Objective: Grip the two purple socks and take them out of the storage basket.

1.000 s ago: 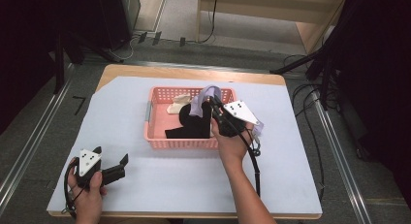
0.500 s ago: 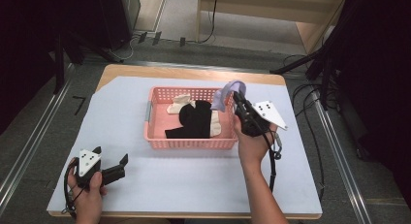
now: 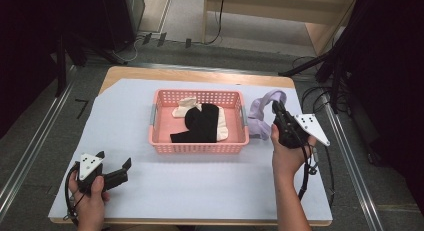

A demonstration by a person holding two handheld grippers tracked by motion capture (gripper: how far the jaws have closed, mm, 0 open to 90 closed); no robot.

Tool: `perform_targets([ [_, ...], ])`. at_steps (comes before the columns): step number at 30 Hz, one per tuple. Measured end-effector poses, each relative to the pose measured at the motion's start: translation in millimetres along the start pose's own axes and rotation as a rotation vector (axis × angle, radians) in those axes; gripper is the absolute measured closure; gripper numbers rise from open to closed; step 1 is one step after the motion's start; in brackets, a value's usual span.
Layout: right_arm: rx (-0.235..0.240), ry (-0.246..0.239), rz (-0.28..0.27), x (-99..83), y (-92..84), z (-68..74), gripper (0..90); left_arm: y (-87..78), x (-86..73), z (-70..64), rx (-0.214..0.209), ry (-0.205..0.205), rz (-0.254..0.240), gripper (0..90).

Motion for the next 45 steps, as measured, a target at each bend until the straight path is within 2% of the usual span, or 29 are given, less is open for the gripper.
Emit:
perform_targets([
  [6,-0.049,0.03,0.05,-25.5,1.2,-19.5,87.5,0.5,0.2,-0.7,0.003,0.004,0.005,12.5],
  [10,-0.048,0.04,0.125,-47.3,8.5,-23.3,87.0,-0.1,0.3,0.7,0.032,-0.022,-0.001,5.2],
  [12,-0.033,0.055,0.173,-62.2,13.9,-23.7,85.5,1.2,0.9,0.6,0.033,-0.024,0.016,3.1],
  [15,-0.018,0.088,0.238,-79.4,18.2,-26.3,79.6,2.8,1.5,2.0,0.024,-0.035,0.034,3.2],
  [19,-0.002,0.148,0.273,-90.0,13.6,-30.7,63.9,3.0,1.6,2.4,0.021,-0.037,0.034,3.2],
  [20,0.002,0.15,0.273,-91.0,10.9,-31.7,59.3,2.8,1.5,2.1,0.021,-0.038,0.031,3.2],
  [22,-0.002,0.119,0.272,-91.3,3.6,-33.6,50.5,2.4,1.3,1.9,0.022,-0.037,0.024,3.2],
  [25,-0.007,0.076,0.259,-91.8,-12.5,-37.5,44.1,1.2,0.7,2.0,0.019,-0.035,0.014,3.3],
  [26,-0.003,0.076,0.255,-92.6,-19.0,-39.4,42.2,0.9,0.6,1.7,0.02,-0.036,0.009,3.8],
  [29,-0.008,0.058,0.25,-98.2,-38.7,-48.8,40.7,-0.4,0.0,1.3,0.017,-0.022,-0.001,5.5],
  [32,-0.003,0.071,0.246,-106.3,-58.7,-59.6,40.2,-1.8,-0.8,0.0,0.011,-0.006,-0.016,7.2],
  [34,-0.015,0.092,0.244,-110.8,-69.9,-65.9,38.5,-2.7,-1.3,-0.1,0.009,-0.005,-0.024,7.2],
  [35,-0.001,0.121,0.216,-111.6,-76.1,-69.5,38.5,-3.0,-1.3,0.1,0.011,-0.01,-0.027,7.2],
  [36,-0.007,0.138,0.213,-112.0,-82.2,-72.6,39.3,-3.2,-1.3,0.9,0.014,-0.017,-0.026,7.2],
  [38,-0.035,0.137,0.21,-113.2,-93.3,-79.0,39.5,-2.8,-1.2,2.0,0.017,-0.028,-0.026,7.2],
  [40,-0.039,0.131,0.198,-114.4,-101.5,-84.8,39.5,-2.6,-1.1,1.8,0.018,-0.028,-0.024,7.2],
  [41,-0.05,0.145,0.207,-115.1,-106.3,-86.6,39.4,-2.7,-1.2,1.8,0.018,-0.026,-0.023,7.2],
  [45,-0.067,0.121,0.202,-116.4,-120.8,-95.8,38.0,-2.7,-1.2,1.6,0.018,-0.026,-0.024,7.2],
])
Point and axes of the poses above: each handheld gripper's, and its own axes: y roughly forward along the jaws, x roughly out of its top, z roughly to its left, the point moved 2 cm from there along y, roughly forward along the jaws, and after that the axes turned 11 degrees about z, right-handed, at the moved point
